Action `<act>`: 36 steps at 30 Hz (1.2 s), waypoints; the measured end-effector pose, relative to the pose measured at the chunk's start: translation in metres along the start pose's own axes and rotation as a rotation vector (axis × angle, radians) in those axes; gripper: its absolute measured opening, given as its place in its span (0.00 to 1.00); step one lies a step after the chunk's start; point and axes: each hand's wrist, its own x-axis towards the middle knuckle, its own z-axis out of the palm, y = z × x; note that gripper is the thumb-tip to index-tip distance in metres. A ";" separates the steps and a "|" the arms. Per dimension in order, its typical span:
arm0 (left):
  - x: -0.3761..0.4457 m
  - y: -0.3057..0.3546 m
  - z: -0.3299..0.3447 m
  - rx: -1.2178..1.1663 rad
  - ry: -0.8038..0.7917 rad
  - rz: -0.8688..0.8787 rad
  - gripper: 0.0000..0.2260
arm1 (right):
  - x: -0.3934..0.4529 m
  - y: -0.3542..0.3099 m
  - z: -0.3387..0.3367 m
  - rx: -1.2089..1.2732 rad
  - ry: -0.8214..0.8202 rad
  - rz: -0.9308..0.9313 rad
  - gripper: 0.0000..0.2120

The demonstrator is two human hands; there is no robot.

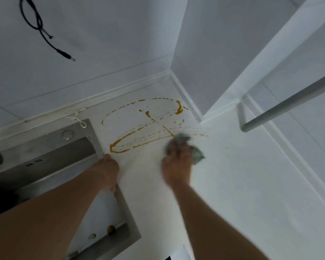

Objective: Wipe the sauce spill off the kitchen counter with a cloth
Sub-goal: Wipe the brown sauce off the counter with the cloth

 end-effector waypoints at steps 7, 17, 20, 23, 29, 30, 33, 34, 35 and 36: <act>-0.014 0.002 0.005 0.095 0.078 -0.060 0.33 | 0.024 0.115 -0.042 -0.077 -0.128 -0.691 0.24; -0.016 0.016 0.000 0.027 0.166 -0.364 0.60 | 0.050 0.025 -0.029 -0.153 -0.140 -0.215 0.33; -0.013 0.013 -0.001 0.060 0.142 -0.357 0.62 | 0.006 0.026 -0.020 -0.087 -0.467 -0.830 0.33; -0.014 0.010 0.002 0.042 0.162 -0.345 0.61 | 0.061 0.063 -0.036 -0.086 -0.407 -0.952 0.26; -0.019 0.005 0.002 -0.024 0.185 -0.297 0.64 | 0.137 0.039 -0.047 0.012 -0.143 -0.233 0.25; -0.019 0.005 0.003 -0.033 0.187 -0.292 0.64 | 0.134 0.026 -0.043 0.058 -0.129 -0.107 0.26; -0.020 0.003 0.005 -0.057 0.198 -0.283 0.63 | 0.086 -0.009 -0.018 -0.022 -0.170 -0.161 0.31; -0.020 0.002 0.006 -0.057 0.208 -0.277 0.63 | 0.067 -0.010 -0.011 -0.063 -0.214 -0.301 0.32; -0.020 0.000 0.007 -0.051 0.215 -0.274 0.63 | 0.058 -0.005 -0.008 -0.100 -0.265 -0.432 0.32; -0.020 0.000 0.007 -0.046 0.211 -0.264 0.63 | 0.066 0.003 -0.013 -0.129 -0.292 -0.545 0.32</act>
